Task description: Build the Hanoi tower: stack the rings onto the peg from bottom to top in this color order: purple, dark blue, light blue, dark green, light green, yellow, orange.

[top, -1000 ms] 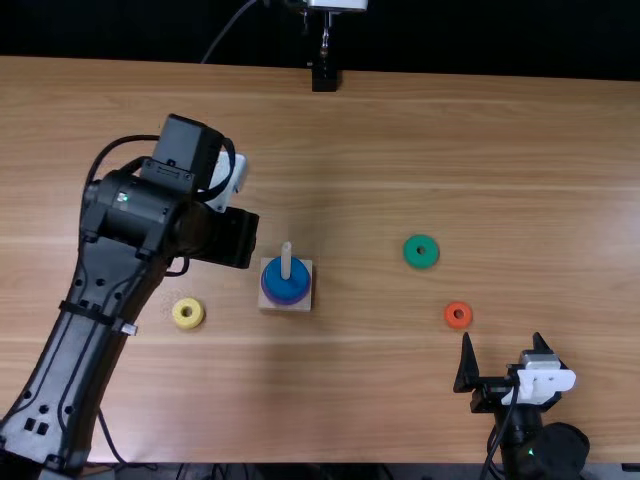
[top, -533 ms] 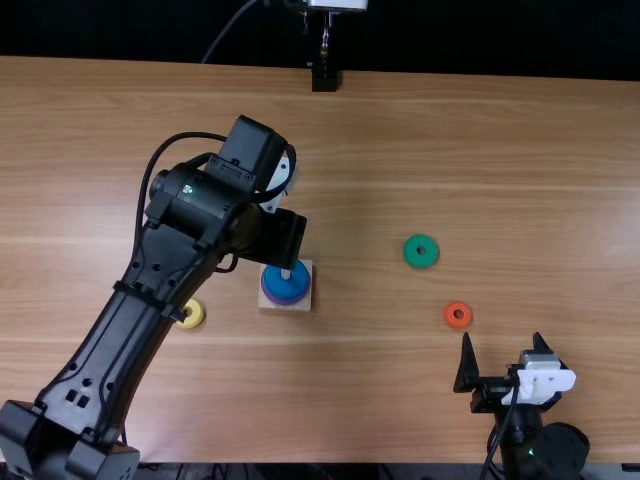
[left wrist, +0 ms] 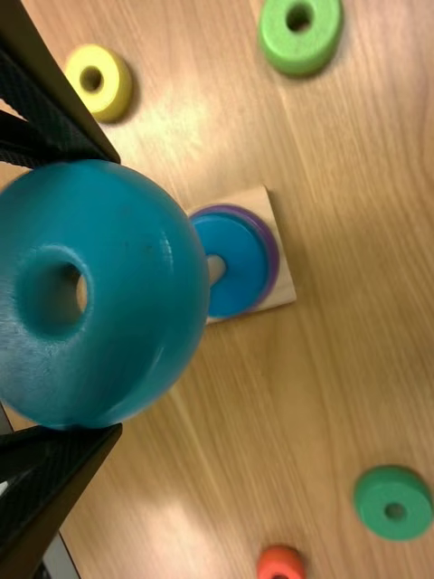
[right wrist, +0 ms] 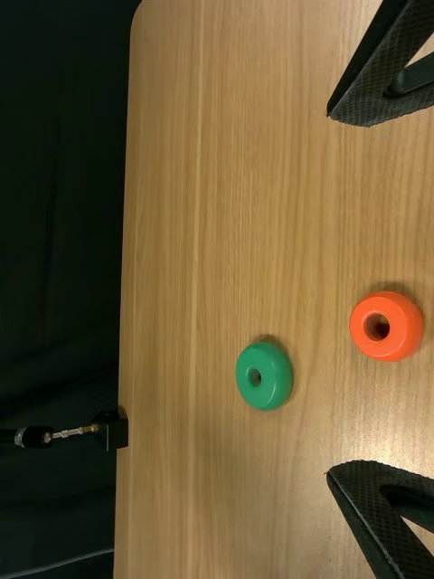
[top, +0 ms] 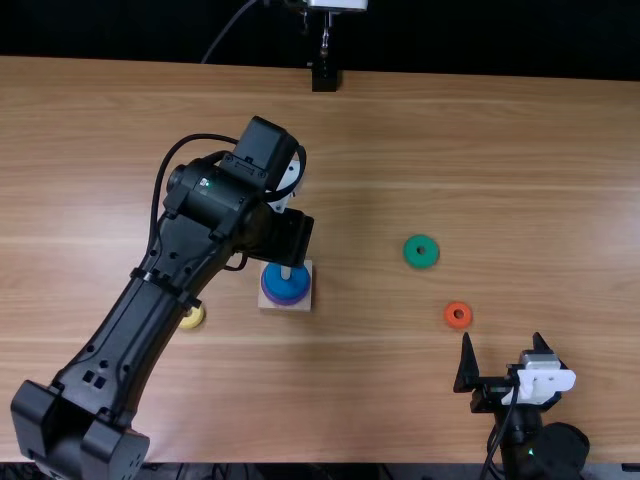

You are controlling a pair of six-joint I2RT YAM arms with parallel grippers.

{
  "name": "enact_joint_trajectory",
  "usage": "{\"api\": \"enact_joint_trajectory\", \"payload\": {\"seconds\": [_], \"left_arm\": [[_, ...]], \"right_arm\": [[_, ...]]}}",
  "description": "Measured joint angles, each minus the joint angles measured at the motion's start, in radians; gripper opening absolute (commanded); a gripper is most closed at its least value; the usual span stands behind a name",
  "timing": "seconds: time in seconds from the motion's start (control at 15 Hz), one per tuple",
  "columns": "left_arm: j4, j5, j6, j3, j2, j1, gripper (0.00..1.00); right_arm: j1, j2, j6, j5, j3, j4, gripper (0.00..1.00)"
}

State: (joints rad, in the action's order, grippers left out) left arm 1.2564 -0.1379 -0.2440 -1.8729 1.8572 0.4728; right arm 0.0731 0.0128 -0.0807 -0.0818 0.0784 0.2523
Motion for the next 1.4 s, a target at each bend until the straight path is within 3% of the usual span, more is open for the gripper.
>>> {"api": "enact_joint_trajectory", "payload": {"seconds": [0.4,0.47,0.53,0.6,0.67,1.13,1.4], "left_arm": [[-0.003,0.000,0.000,0.000,0.024,0.021,0.00],[-0.003,0.000,0.000,0.000,0.024,0.024,0.06],[-0.004,0.001,0.000,0.000,0.026,0.026,0.39],[-0.007,0.002,0.000,0.000,0.029,0.026,0.82],[-0.006,0.001,0.000,0.000,0.030,0.025,1.00],[-0.004,-0.019,0.000,-0.019,0.040,0.025,1.00],[-0.080,-0.020,0.000,-0.081,0.040,-0.035,1.00]], "right_arm": [[0.000,0.000,0.000,0.000,0.000,0.000,1.00],[0.000,0.000,0.000,0.000,0.000,-0.001,1.00],[0.000,0.000,0.000,0.000,0.000,-0.001,1.00],[0.000,0.000,0.000,0.000,0.000,0.000,1.00],[0.000,0.000,0.000,0.000,0.000,0.000,1.00],[0.000,0.000,-0.001,0.000,0.000,0.000,1.00],[0.000,0.000,0.000,0.000,0.000,0.000,1.00]]}}
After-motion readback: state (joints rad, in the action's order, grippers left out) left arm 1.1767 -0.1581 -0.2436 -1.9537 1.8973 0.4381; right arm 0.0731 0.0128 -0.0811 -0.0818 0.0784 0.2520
